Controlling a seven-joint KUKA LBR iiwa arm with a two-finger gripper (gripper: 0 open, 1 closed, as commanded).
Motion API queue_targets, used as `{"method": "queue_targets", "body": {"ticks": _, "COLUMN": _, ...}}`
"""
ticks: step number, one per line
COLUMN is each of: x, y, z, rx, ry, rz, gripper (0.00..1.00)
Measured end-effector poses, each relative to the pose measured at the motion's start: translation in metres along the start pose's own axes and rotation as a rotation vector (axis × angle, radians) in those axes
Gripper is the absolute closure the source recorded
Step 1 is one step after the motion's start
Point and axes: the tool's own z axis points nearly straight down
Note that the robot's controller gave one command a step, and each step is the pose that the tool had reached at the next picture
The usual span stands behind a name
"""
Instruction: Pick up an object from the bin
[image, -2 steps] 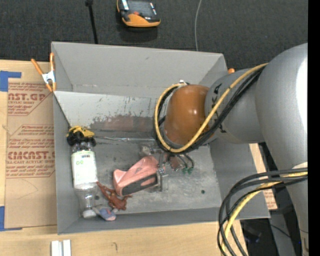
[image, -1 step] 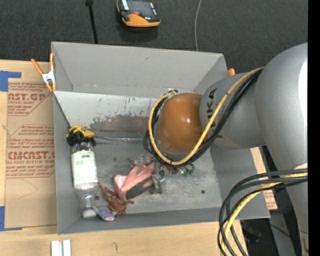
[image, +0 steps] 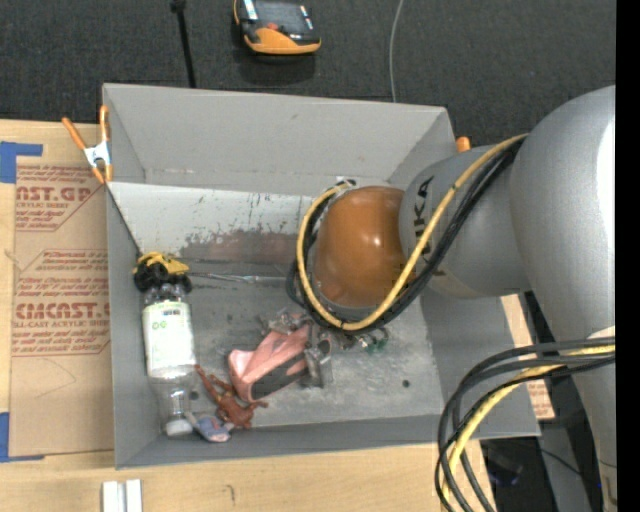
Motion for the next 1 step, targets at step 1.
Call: {"method": "queue_targets", "body": {"ticks": 1, "x": -0.0151, "y": -0.0110, "z": -0.1655, "rx": -0.005, "ry": 0.012, "rz": 0.014, "gripper": 1.00}}
